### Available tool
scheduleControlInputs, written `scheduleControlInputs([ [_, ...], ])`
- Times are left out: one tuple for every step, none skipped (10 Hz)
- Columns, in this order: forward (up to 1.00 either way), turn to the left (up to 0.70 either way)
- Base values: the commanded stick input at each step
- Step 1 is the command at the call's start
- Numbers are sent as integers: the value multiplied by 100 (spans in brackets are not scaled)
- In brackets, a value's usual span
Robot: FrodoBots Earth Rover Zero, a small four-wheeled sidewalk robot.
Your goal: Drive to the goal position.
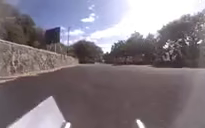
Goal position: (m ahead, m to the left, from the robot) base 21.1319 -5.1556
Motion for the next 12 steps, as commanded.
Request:
scheduleControlInputs([
  [70,0],
  [70,0],
  [70,0],
  [70,0],
  [70,-11],
  [70,-35],
  [70,-35],
  [70,-35],
  [70,-35],
  [70,-35],
  [70,-21],
  [70,-6],
])
